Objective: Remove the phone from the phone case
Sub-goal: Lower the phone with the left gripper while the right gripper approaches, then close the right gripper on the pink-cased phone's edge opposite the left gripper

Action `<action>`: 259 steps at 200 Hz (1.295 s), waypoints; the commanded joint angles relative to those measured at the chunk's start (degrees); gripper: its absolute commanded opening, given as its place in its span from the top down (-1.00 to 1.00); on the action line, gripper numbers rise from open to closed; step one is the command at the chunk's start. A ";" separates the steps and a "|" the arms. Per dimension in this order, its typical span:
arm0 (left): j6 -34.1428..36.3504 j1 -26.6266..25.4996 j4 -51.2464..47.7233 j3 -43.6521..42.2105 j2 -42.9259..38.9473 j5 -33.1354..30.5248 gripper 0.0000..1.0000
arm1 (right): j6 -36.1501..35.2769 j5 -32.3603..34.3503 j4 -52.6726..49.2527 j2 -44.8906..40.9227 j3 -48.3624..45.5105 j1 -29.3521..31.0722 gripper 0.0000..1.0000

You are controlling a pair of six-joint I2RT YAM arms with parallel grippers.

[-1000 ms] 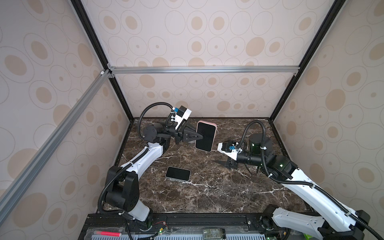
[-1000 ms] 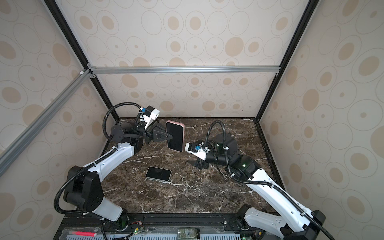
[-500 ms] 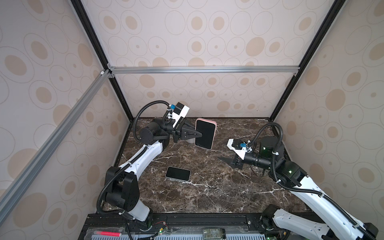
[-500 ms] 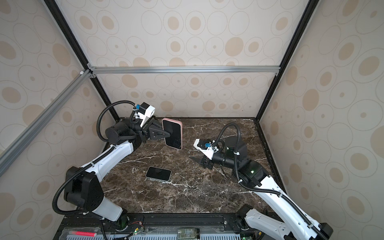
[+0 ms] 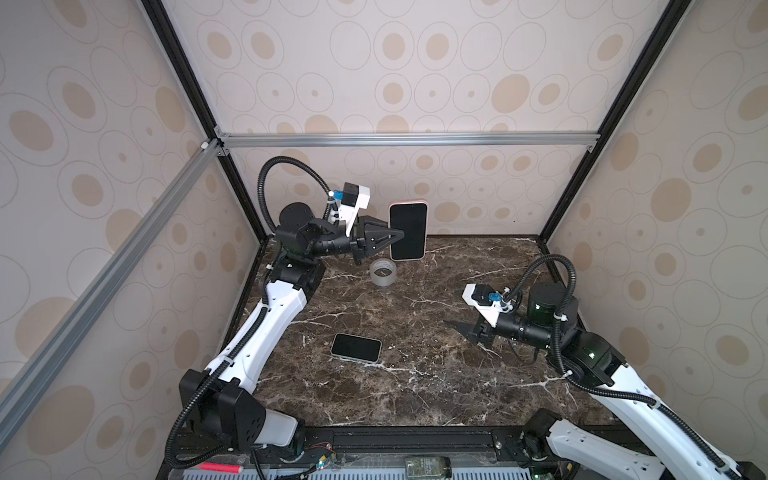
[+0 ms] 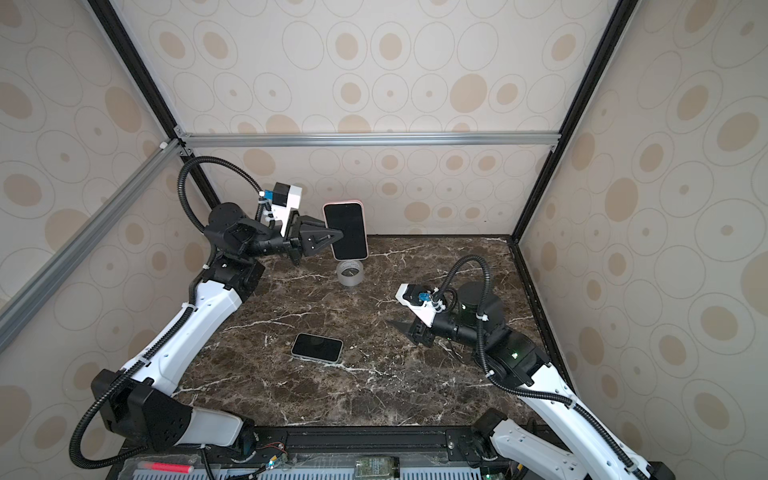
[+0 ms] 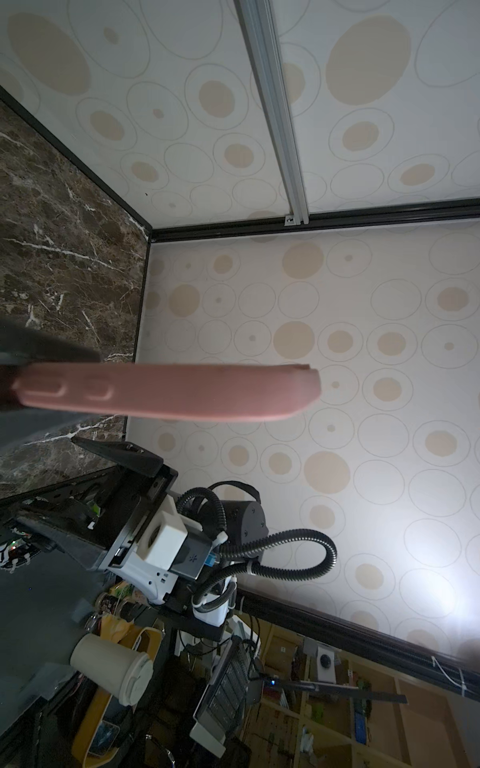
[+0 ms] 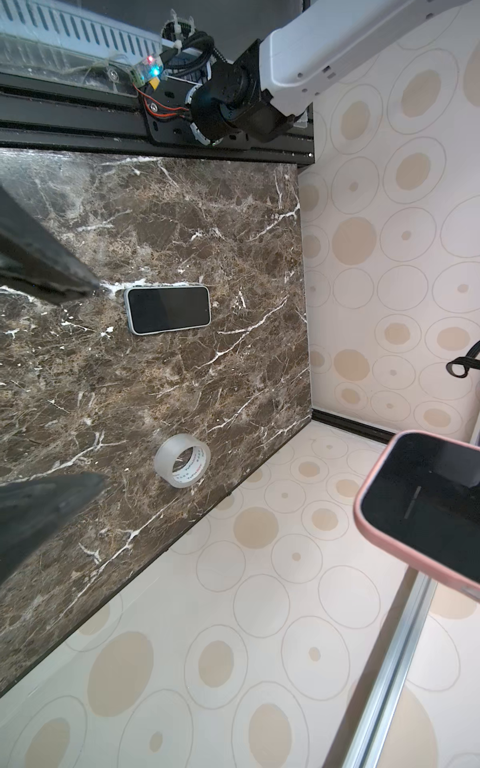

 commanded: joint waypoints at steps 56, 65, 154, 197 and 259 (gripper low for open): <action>32.70 -5.24 -34.33 8.87 -2.45 4.06 1.00 | -0.90 -9.55 4.48 1.51 0.33 -1.88 -0.40; 35.29 -5.53 -37.55 10.01 -2.28 3.59 1.00 | -0.18 -10.78 6.55 1.86 -0.35 -2.43 -0.40; 45.64 -10.03 -49.45 15.73 0.35 4.27 1.00 | 3.15 -16.98 17.81 5.39 -3.00 -4.13 -0.31; 45.55 -10.70 -49.73 16.08 0.44 5.48 1.00 | 1.95 -17.77 19.80 6.00 -3.71 -4.16 -0.23; 45.41 -11.65 -49.73 15.91 0.21 6.04 1.00 | 1.14 -18.68 18.88 6.71 -2.90 -4.15 -0.11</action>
